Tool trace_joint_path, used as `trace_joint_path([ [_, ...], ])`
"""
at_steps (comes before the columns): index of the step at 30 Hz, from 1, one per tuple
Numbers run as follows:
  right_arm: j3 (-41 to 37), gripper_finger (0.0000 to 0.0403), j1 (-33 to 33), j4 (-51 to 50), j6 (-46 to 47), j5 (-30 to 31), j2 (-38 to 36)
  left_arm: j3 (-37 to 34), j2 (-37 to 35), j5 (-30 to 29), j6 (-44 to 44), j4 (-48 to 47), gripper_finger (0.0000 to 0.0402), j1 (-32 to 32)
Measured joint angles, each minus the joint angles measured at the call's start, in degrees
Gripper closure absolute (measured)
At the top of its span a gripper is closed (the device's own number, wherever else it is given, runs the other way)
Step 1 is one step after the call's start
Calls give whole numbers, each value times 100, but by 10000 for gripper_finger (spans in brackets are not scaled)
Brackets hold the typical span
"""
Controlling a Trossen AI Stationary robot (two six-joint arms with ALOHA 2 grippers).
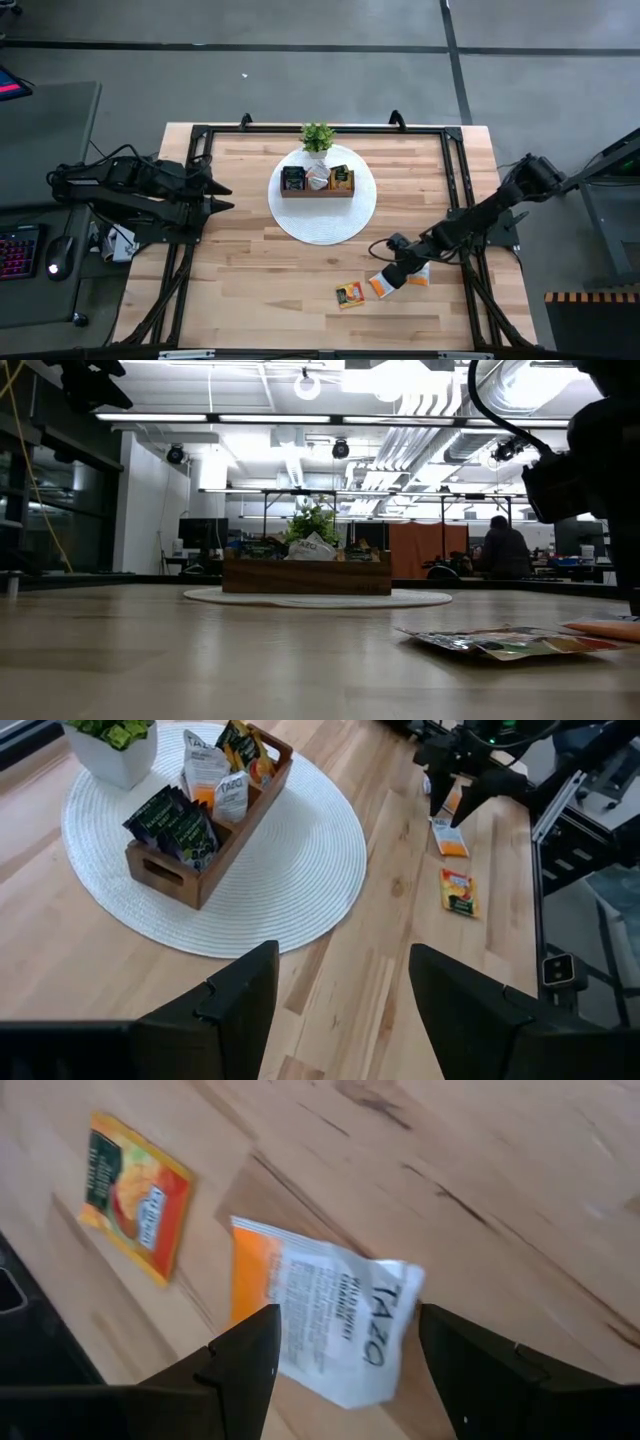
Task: Pick & Place Tea
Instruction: Put the white orange tea bag into the middle section of the wooden organizer
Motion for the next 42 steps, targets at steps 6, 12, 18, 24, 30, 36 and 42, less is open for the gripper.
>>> trace_joint_path([
  [6,-1,167,0,199,22,112,15,0,2,0,35,0,179,2],
  [12,-5,167,-39,179,17,231,22,0,2,61,37,0,179,1],
  [18,-8,167,-113,182,-88,337,28,0,2,144,39,-2,179,0],
  [24,16,167,-114,244,-138,282,280,0,2,149,140,-2,179,0],
  [30,12,167,-117,401,-152,323,404,0,2,149,140,-36,179,0],
  [36,8,167,-114,372,-242,291,409,0,2,149,140,-123,179,0],
  [42,8,167,-114,323,-299,272,409,0,2,149,139,-173,179,0],
])
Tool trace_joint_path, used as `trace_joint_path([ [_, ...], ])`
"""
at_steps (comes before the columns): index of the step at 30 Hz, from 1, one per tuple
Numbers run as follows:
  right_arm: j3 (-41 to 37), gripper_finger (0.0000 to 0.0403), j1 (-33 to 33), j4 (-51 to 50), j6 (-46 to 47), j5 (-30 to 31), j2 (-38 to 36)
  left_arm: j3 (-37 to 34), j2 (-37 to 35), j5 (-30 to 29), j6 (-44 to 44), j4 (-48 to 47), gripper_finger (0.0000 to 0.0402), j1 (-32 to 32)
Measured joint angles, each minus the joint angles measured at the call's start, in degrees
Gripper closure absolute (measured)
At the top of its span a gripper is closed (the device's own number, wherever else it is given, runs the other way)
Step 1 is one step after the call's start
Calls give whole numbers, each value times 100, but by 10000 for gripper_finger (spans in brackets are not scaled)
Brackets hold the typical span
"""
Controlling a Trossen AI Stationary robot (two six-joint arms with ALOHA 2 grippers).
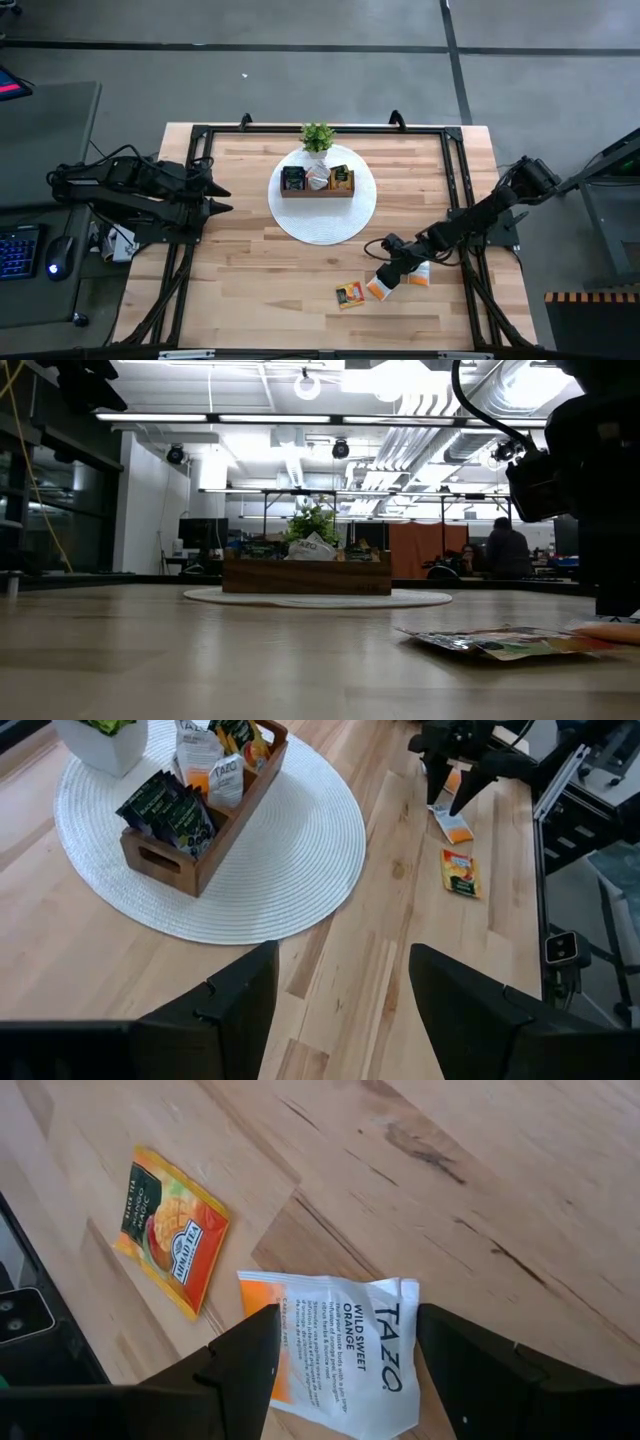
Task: Pick & Place Tea
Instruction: Put the white orange tea bag into the middle section of the wooden organizer
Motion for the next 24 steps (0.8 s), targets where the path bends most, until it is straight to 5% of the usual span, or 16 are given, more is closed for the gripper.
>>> trace_joint_path([
  [15,-9,216,0,-113,48,-39,0,0,0,-1,-1,-1,179,2],
  [24,-15,278,0,-203,105,-44,4,0,0,-2,-1,-55,179,0],
])
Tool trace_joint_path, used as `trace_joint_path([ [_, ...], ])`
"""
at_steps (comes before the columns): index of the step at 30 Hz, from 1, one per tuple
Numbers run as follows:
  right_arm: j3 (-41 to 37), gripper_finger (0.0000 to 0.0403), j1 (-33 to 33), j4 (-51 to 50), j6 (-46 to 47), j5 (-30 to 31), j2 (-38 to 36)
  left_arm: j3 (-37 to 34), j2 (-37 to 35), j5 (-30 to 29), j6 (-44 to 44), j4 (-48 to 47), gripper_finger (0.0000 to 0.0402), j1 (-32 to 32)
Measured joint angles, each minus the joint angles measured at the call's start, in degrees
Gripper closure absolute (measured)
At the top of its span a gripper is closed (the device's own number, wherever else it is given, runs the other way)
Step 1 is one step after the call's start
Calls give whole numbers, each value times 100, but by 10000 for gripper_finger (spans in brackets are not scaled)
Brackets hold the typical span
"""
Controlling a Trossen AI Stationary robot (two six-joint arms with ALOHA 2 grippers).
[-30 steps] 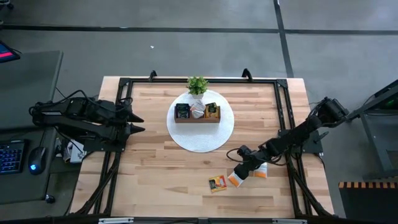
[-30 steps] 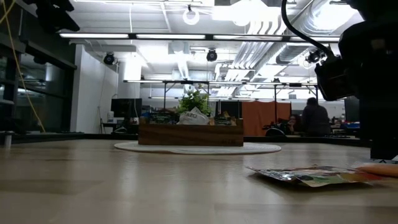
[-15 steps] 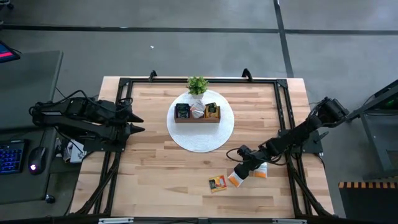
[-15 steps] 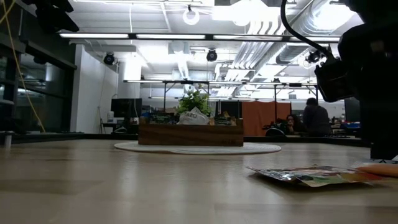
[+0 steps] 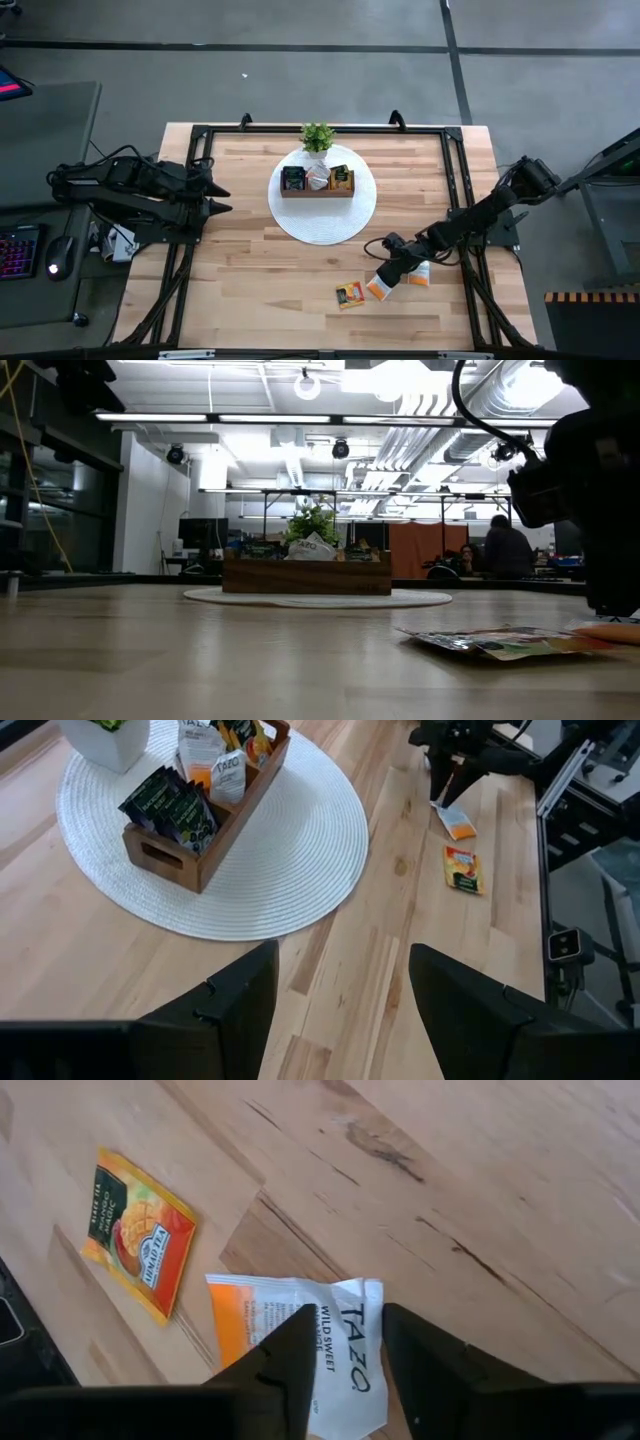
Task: Pick & Place Tea
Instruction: Put the white orange tea bag into the middle section of the wooden organizer
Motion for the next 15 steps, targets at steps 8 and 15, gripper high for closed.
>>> trace_joint_path([
  [8,-7,358,0,-33,-4,-26,7,0,0,0,-2,-119,179,0],
  [15,-11,400,-49,-32,-101,-227,9,0,0,0,7,-119,179,2],
])
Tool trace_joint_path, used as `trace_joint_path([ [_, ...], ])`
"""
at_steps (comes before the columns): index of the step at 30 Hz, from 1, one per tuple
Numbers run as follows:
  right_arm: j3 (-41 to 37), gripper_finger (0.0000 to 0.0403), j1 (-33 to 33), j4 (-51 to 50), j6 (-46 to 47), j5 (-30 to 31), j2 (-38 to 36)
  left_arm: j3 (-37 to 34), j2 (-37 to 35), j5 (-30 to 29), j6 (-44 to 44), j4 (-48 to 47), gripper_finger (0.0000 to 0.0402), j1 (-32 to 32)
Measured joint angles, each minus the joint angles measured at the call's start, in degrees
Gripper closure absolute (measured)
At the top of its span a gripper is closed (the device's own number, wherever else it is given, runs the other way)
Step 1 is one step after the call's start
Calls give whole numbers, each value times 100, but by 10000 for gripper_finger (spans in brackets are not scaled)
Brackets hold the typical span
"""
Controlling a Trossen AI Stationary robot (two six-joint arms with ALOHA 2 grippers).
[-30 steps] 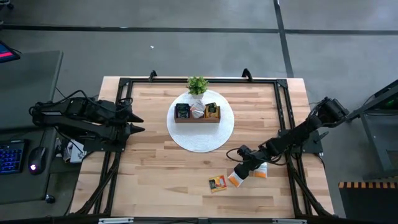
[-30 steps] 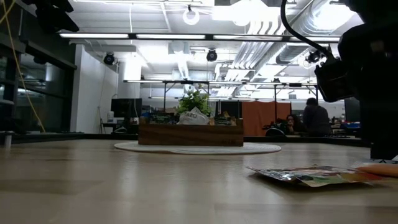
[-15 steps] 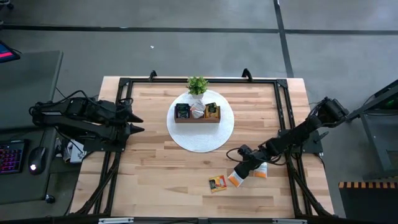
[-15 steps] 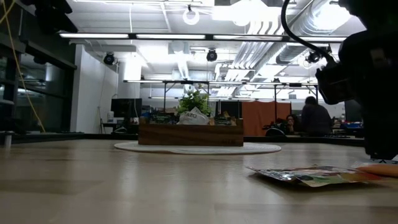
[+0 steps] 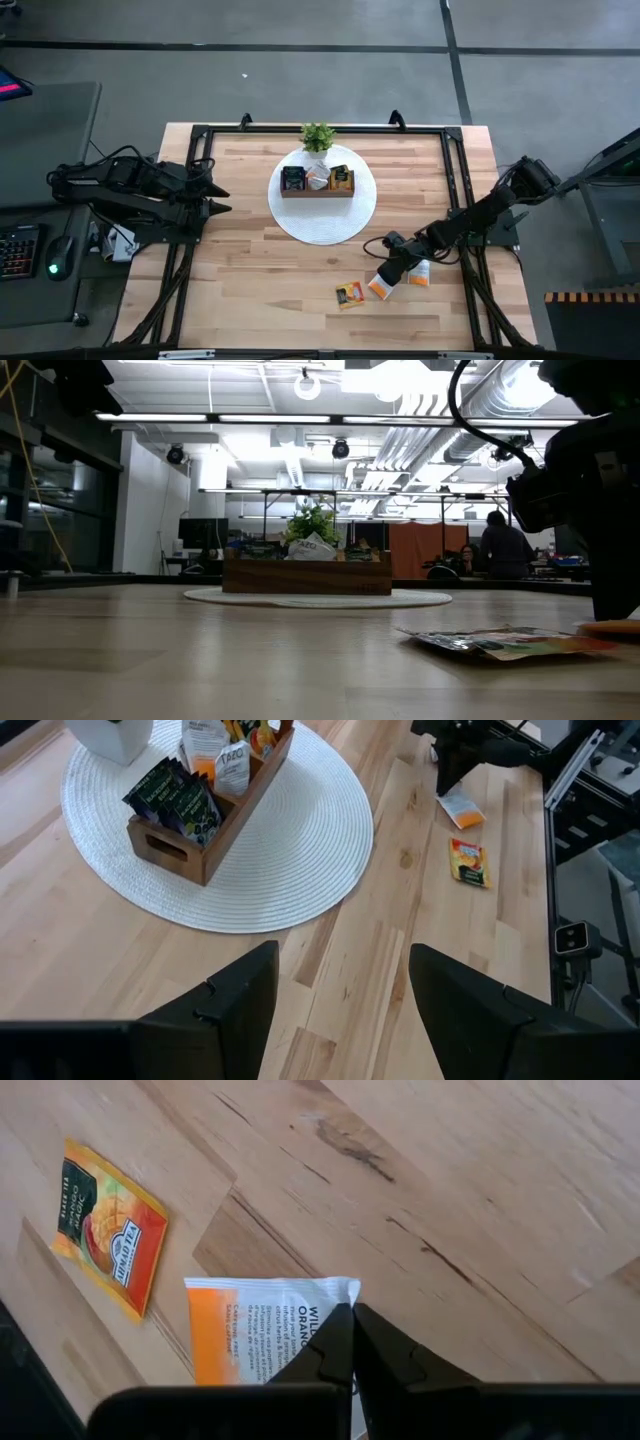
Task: Pick & Place Tea
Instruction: Put the white orange tea bag into the middle section of the wooden organizer
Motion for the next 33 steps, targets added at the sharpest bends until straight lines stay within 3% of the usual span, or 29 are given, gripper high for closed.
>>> trace_joint_path([
  [7,257,402,-62,-174,-45,-33,9,0,0,-2,2,2,179,1],
  [14,1401,402,-60,-2121,-663,306,33,0,0,0,4,5,179,-1],
  [25,3515,403,-192,-4659,-1912,1557,13,0,0,0,-2,10,179,0],
  [33,4559,403,-787,-5035,-3249,2218,4,0,0,0,-7,83,179,1],
])
